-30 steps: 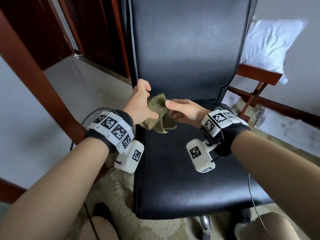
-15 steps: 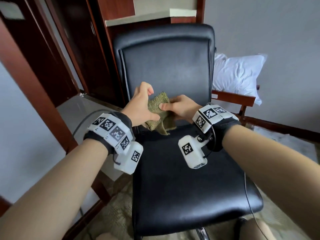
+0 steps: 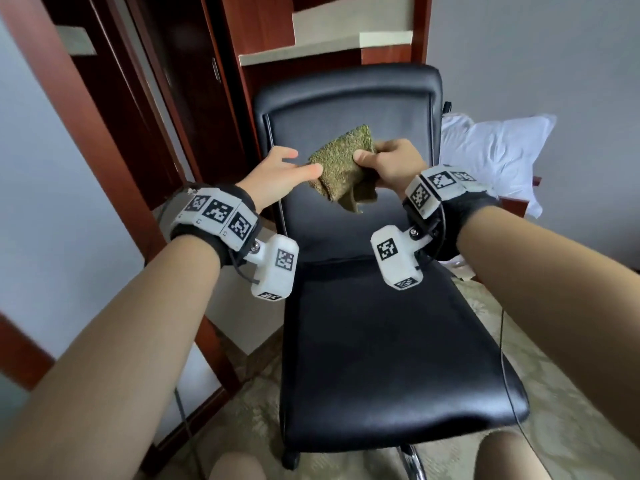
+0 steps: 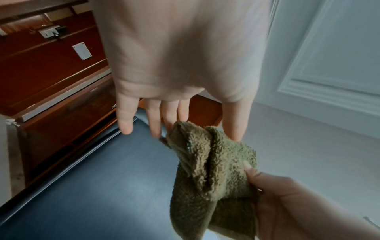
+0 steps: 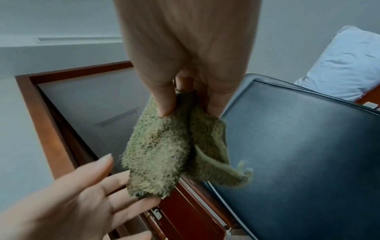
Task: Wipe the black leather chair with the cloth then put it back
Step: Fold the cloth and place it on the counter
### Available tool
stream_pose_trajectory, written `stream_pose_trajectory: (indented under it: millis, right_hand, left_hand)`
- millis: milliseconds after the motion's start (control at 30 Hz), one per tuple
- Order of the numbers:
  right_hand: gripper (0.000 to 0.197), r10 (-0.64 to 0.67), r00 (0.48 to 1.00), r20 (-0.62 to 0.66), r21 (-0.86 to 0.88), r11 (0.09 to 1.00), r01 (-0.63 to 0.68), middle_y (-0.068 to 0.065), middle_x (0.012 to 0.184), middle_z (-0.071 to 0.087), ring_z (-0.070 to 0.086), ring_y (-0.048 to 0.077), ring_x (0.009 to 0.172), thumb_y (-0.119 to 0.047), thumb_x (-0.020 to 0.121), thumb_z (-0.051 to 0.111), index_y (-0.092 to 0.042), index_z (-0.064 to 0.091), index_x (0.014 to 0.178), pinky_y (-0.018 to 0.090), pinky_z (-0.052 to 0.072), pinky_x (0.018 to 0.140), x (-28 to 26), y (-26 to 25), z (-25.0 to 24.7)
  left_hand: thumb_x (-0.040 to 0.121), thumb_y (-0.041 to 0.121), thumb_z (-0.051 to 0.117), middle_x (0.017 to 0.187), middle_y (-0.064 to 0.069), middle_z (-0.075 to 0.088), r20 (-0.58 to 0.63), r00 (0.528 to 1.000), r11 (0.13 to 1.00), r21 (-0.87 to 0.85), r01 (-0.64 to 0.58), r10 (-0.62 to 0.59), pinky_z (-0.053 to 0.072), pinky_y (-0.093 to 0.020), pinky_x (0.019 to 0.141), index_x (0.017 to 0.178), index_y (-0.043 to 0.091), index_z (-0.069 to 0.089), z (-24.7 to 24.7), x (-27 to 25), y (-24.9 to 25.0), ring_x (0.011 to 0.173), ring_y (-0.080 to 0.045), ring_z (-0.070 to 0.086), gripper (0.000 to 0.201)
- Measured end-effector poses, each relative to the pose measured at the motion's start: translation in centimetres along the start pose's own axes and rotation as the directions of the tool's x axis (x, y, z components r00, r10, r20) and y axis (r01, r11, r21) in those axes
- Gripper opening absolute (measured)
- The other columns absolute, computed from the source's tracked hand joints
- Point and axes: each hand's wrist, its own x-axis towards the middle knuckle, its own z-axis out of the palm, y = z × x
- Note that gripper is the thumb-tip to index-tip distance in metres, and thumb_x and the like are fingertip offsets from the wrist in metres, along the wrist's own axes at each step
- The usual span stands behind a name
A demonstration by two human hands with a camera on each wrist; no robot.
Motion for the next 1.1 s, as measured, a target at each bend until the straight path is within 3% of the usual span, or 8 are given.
stream_pose_trajectory:
  millis: [67, 167, 333, 633, 733, 867, 967, 1100]
  right_hand:
    - [0.020, 0.028, 1.000, -0.007, 0.012, 1.000, -0.028, 0.002, 0.067, 0.060, 0.058, 0.015, 0.062, -0.010, 0.086, 0.064, -0.015, 0.059, 0.067, 0.030, 0.053, 0.070, 2.1, 0.4, 0.1]
    - [0.020, 0.067, 0.998, -0.017, 0.018, 0.998, -0.067, 0.000, 0.061, 0.063, 0.060, 0.014, 0.058, -0.011, 0.083, 0.067, -0.015, 0.059, 0.065, 0.030, 0.053, 0.068, 6.1, 0.4, 0.2]
    - [0.019, 0.124, 0.991, -0.046, -0.080, 0.989, -0.128, 0.007, 0.074, 0.061, 0.061, 0.023, 0.076, -0.018, 0.082, 0.069, -0.008, 0.059, 0.069, 0.033, 0.055, 0.075, 11.7, -2.8, -1.4]
    - [0.025, 0.163, 0.985, -0.057, -0.075, 0.983, -0.167, 0.013, 0.082, 0.059, 0.059, 0.024, 0.076, -0.020, 0.082, 0.069, -0.009, 0.056, 0.064, 0.035, 0.052, 0.072, 18.2, -15.1, -8.8]
    - [0.032, 0.139, 0.989, -0.049, -0.075, 0.987, -0.143, 0.012, 0.074, 0.054, 0.055, 0.024, 0.070, -0.022, 0.082, 0.069, -0.013, 0.050, 0.057, 0.035, 0.049, 0.067, 19.5, -19.3, -11.8]
    - [0.024, 0.094, 0.996, -0.005, -0.088, 0.992, -0.094, 0.012, 0.076, 0.060, 0.059, 0.025, 0.073, -0.021, 0.084, 0.066, -0.008, 0.056, 0.066, 0.038, 0.054, 0.072, 21.5, -23.9, -14.7]
    - [0.028, 0.055, 0.998, 0.007, -0.061, 0.997, -0.054, 0.006, 0.071, 0.058, 0.058, 0.020, 0.067, -0.020, 0.085, 0.066, -0.009, 0.052, 0.063, 0.034, 0.054, 0.064, 23.1, -26.4, -15.7]
    - [0.019, 0.014, 1.000, 0.016, -0.048, 0.999, -0.013, 0.015, 0.094, 0.066, 0.065, 0.031, 0.089, -0.023, 0.082, 0.068, -0.009, 0.058, 0.074, 0.043, 0.055, 0.081, 25.5, -28.9, -15.8]
  left_hand:
    - [0.087, 0.041, 0.061, 0.127, 0.004, 0.050, 0.001, 0.999, 0.999, 0.011, 0.042, -0.042, 0.040, -0.024, 0.078, 0.139, 0.019, 0.034, 0.1, 2.0, -0.1, 0.111, -0.010, 0.047, 0.063]
    - [0.086, 0.040, 0.063, 0.129, 0.002, 0.053, 0.017, 0.992, 0.992, -0.029, 0.127, -0.126, 0.042, -0.032, 0.085, 0.136, 0.020, 0.039, 0.3, 5.7, 0.0, 0.113, -0.013, 0.051, 0.059]
    - [0.088, 0.037, 0.061, 0.123, 0.002, 0.057, 0.055, 0.985, 0.983, -0.077, 0.169, -0.165, 0.047, -0.034, 0.089, 0.121, 0.021, 0.048, 0.0, 11.2, 2.9, 0.108, -0.014, 0.055, 0.039]
    - [0.089, 0.028, 0.063, 0.103, 0.006, 0.061, 0.024, 0.988, 0.973, -0.169, 0.157, -0.155, 0.047, -0.032, 0.089, 0.112, 0.021, 0.054, -2.8, 16.9, 17.5, 0.107, -0.015, 0.056, 0.026]
    - [0.088, 0.026, 0.064, 0.106, 0.005, 0.062, 0.007, 0.988, 0.955, -0.256, 0.149, -0.152, 0.046, -0.035, 0.093, 0.118, 0.018, 0.055, -3.5, 17.8, 22.5, 0.110, -0.015, 0.055, 0.032]
    - [0.087, 0.025, 0.065, 0.104, 0.006, 0.062, -0.029, 0.988, 0.932, -0.336, 0.134, -0.152, 0.043, -0.037, 0.096, 0.106, 0.022, 0.057, -4.3, 19.0, 27.5, 0.112, -0.014, 0.053, 0.021]
    - [0.088, 0.025, 0.064, 0.098, 0.005, 0.061, -0.059, 0.987, 0.917, -0.383, 0.114, -0.148, 0.043, -0.038, 0.094, 0.107, 0.021, 0.057, -5.2, 19.8, 30.3, 0.114, -0.017, 0.052, 0.021]
    - [0.087, 0.023, 0.065, 0.097, 0.002, 0.061, -0.115, 0.983, 0.925, -0.369, 0.091, -0.143, 0.048, -0.040, 0.086, 0.114, 0.017, 0.056, -6.8, 21.1, 33.4, 0.106, -0.022, 0.056, 0.029]
